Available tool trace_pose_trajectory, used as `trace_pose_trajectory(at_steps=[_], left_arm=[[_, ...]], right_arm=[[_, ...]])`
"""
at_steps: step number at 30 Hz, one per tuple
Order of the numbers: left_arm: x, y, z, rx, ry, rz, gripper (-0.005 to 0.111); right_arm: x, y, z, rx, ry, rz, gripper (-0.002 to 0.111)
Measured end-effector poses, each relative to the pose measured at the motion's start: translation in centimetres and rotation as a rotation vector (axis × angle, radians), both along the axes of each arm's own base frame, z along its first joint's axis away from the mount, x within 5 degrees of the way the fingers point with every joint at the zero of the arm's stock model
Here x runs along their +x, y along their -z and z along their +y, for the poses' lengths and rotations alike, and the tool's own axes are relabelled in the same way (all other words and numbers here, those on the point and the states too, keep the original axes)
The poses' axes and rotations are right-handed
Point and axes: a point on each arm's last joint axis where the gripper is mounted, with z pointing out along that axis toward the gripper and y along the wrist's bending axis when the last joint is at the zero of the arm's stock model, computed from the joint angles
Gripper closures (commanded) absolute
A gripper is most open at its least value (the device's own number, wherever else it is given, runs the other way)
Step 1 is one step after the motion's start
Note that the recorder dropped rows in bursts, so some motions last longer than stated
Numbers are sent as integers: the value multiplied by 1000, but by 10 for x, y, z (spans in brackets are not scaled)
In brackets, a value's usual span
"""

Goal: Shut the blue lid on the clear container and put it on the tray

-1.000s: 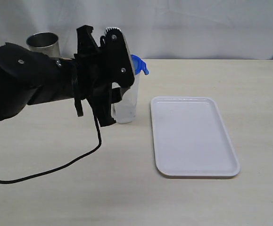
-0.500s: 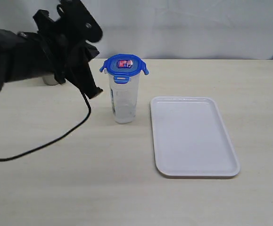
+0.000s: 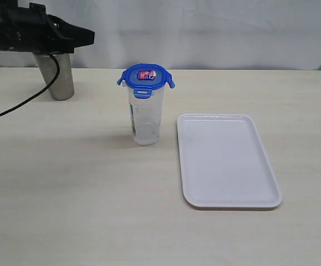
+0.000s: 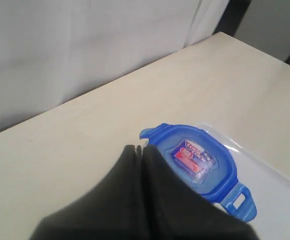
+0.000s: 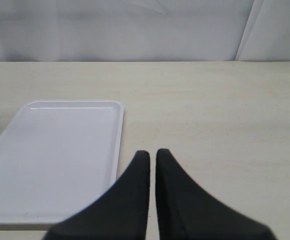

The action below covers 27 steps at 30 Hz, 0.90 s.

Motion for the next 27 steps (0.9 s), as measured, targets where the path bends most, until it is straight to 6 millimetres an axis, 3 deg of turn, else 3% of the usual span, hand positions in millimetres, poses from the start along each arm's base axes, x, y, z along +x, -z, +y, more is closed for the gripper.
trace_pose_trajectory(at_steps=[4,9,11,16,22,27], left_arm=[[18,25,2,7,61,43,107],[32,74,2,107,119,23,107],[36,82,2,113,125,-9,107],[41,83,-2,29,106,-76,107],[44,89,-31,50,117,-86,107],[46,90,-32,55,112,-87,107]], right_arm=[[0,0,0,0,0,0,104],[0,0,0,0,0,0,104],[0,0,0,0,0,0,104],[0,0,0,0,0,0,104],[0,0,0,0,0,0,104],[0,0,0,0,0,0,104]])
